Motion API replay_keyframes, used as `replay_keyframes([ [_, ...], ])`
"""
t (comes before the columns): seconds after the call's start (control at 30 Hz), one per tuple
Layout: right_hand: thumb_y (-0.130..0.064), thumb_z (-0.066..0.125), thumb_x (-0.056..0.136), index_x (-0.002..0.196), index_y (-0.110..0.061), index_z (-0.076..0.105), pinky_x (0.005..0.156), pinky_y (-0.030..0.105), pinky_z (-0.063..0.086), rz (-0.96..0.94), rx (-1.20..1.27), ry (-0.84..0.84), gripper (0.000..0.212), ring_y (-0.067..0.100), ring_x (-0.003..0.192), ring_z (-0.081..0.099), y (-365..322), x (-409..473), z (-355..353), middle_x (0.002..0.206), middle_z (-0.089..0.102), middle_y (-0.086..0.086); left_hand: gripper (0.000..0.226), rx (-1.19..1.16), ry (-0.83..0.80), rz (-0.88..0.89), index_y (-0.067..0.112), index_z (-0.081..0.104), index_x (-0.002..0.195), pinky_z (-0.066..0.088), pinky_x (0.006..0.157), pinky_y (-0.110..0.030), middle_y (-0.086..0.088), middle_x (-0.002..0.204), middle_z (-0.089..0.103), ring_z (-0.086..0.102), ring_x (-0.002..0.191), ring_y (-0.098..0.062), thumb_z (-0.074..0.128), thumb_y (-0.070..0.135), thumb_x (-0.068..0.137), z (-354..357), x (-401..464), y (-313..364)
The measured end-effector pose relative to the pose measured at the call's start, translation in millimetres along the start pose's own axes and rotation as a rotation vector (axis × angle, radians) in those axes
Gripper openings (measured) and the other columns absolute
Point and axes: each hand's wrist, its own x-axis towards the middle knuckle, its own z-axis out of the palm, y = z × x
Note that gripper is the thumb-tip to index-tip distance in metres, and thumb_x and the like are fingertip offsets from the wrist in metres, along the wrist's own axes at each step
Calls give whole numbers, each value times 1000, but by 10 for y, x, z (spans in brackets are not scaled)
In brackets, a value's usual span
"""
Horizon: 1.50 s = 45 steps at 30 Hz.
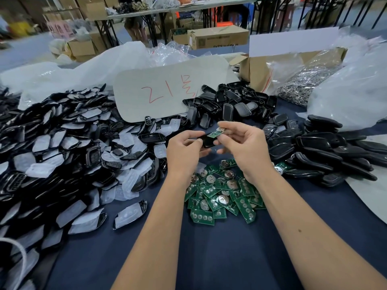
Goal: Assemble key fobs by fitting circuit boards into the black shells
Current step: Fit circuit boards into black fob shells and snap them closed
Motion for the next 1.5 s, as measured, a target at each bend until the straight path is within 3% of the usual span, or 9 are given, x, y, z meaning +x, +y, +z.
replay_keyframes([
  [0.13,-17,73,97,93,-21,76,44,30,50,-51,-130,21,7,18,47,56,18,7,1,63,64,-4,30,9,-17,22,15,78,98,63,72,-28,8,66,69,73,62,-13,55,-3,100,-6,29,-28],
  [0.27,-15,62,104,93,-19,70,46,38,55,-32,-167,-16,14,36,55,58,22,10,23,66,63,3,34,49,-18,59,20,80,98,63,74,-28,-3,79,66,73,64,-10,54,-2,100,-4,18,-24],
  [0.43,-14,61,104,117,-19,76,59,26,46,-54,-347,-1,21,3,52,54,68,28,43,63,62,-21,35,53,-43,79,22,80,97,63,76,-28,-3,87,70,73,69,-5,54,-2,100,2,3,-27],
  [0.6,-15,72,96,97,-15,66,60,35,50,-86,-422,32,6,19,62,57,41,-6,72,77,68,4,39,47,-60,81,26,80,92,62,74,-26,-12,94,74,75,76,-12,54,-2,100,-1,7,-42],
  [0.73,-17,74,94,91,-17,66,61,31,50,-135,-537,65,9,16,65,61,12,-26,75,77,68,1,38,89,-51,84,24,79,90,64,78,-32,-9,97,75,76,73,-11,54,-4,98,7,20,-56],
  [0.93,-15,73,95,91,-18,67,66,46,59,-73,-509,40,8,27,68,66,-26,-34,68,81,70,5,35,94,-33,56,20,78,92,64,80,-35,-5,98,73,75,69,-9,53,-3,99,10,7,-38],
  [1.13,-16,76,94,92,-14,64,43,28,51,-80,-564,100,12,14,42,62,-42,-79,91,76,70,5,14,139,-29,76,16,76,95,65,82,-39,-7,92,76,74,69,-11,69,3,94,31,-30,-18],
  [1.33,-42,87,80,90,-22,67,58,18,44,-54,-662,205,30,7,61,63,-29,-64,81,67,66,-3,21,140,-27,92,21,71,90,64,74,-35,-12,87,76,75,75,-23,75,0,90,-16,-51,-1],
  [1.5,-16,79,92,92,-21,76,49,27,53,53,-268,-12,5,19,53,66,-73,-53,59,73,75,8,23,72,-79,93,22,72,92,57,67,-26,-14,90,76,70,69,-12,72,-1,92,-67,-55,59],
])
